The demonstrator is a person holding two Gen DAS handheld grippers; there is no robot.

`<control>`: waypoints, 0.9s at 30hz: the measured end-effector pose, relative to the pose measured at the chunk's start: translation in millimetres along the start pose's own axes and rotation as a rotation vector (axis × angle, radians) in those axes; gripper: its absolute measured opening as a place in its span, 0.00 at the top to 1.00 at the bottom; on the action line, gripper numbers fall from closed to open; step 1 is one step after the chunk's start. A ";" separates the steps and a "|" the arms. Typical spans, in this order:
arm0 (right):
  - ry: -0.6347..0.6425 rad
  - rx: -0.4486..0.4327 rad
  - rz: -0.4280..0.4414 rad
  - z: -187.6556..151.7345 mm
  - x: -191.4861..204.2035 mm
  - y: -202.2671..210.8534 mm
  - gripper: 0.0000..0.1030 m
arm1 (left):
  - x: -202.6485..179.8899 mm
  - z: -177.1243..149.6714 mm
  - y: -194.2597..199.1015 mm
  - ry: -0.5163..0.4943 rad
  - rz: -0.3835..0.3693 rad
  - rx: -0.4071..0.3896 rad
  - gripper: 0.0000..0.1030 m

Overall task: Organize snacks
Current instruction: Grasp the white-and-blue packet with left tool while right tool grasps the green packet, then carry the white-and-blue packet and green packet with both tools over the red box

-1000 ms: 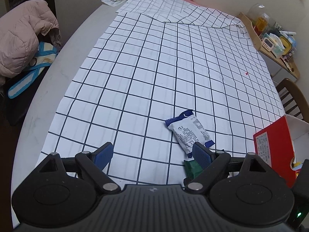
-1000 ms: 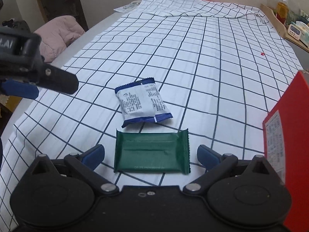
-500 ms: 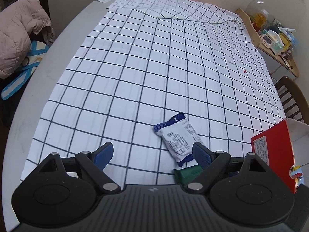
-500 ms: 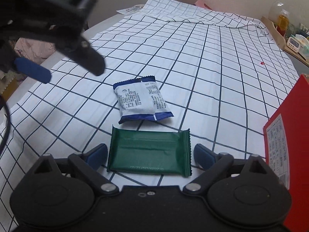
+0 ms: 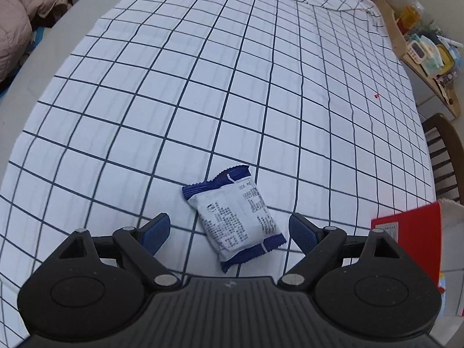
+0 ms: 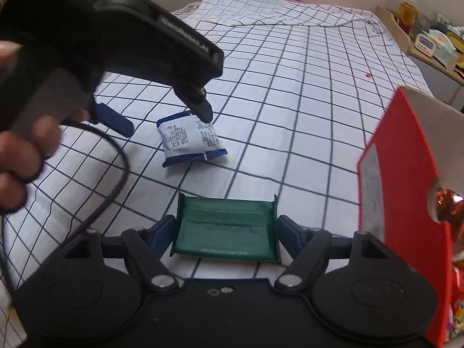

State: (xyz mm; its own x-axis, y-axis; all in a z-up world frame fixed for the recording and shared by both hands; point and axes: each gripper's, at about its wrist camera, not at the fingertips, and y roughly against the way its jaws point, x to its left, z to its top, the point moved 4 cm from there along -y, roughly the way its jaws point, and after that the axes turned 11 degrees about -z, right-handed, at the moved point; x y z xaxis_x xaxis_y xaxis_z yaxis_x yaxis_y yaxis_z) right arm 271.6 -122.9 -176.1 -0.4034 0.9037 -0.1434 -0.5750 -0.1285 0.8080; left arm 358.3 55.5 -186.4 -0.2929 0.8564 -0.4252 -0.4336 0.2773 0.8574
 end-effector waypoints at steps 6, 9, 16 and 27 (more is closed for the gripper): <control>-0.057 -0.006 0.024 -8.0 -15.3 21.8 0.27 | -5.6 -1.6 -22.1 0.003 0.064 0.004 0.14; -0.085 -0.008 0.039 -11.9 -20.2 30.0 0.27 | -10.9 -4.6 -24.7 -0.018 0.102 -0.018 0.15; -0.097 -0.014 0.046 -22.0 -18.9 43.5 0.27 | -16.3 -12.6 -20.6 -0.089 0.167 -0.045 0.40; -0.121 -0.022 0.041 -29.5 -24.0 62.7 0.27 | 9.2 -22.0 -0.4 -0.051 0.123 -0.041 0.48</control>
State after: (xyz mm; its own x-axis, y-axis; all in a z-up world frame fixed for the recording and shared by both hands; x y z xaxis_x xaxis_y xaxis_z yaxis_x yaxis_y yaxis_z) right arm 224.3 -164.7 -138.9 -0.3392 0.9399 -0.0395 -0.5753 -0.1741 0.7992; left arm 337.0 53.7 -197.0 -0.3026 0.9043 -0.3010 -0.4314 0.1516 0.8893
